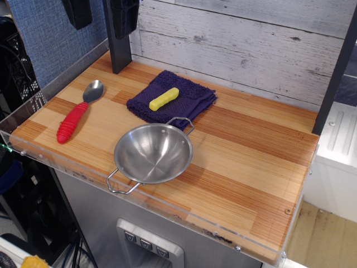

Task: Slide the pot back next to the purple rag.

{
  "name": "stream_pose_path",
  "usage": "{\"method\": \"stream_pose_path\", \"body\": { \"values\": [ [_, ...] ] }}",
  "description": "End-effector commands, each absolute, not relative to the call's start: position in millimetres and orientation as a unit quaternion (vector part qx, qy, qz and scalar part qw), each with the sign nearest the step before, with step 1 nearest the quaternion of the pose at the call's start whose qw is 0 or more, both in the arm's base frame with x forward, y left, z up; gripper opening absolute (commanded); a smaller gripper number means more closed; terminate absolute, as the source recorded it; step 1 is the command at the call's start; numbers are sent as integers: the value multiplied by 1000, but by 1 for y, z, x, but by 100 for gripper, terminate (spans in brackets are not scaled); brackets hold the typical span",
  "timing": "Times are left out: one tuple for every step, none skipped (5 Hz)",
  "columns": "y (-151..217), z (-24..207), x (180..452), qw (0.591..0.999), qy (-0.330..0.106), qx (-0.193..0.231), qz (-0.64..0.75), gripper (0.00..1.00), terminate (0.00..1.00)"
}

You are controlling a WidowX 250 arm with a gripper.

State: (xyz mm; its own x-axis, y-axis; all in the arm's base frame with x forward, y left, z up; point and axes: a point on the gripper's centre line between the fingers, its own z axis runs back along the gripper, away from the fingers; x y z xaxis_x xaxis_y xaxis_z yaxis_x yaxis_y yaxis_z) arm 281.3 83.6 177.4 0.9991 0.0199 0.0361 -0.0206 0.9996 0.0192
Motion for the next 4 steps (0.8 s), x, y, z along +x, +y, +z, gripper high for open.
{"method": "stream_pose_path", "body": {
  "values": [
    [84, 177, 281, 1000, -18, 10, 10, 100, 0],
    [49, 167, 282, 999, 0, -19, -46, 100, 0],
    [12, 153, 273, 995, 9, -33, -91, 100, 0],
    [-18, 134, 261, 991, 6, -26, -128, 100, 0]
  ]
}}
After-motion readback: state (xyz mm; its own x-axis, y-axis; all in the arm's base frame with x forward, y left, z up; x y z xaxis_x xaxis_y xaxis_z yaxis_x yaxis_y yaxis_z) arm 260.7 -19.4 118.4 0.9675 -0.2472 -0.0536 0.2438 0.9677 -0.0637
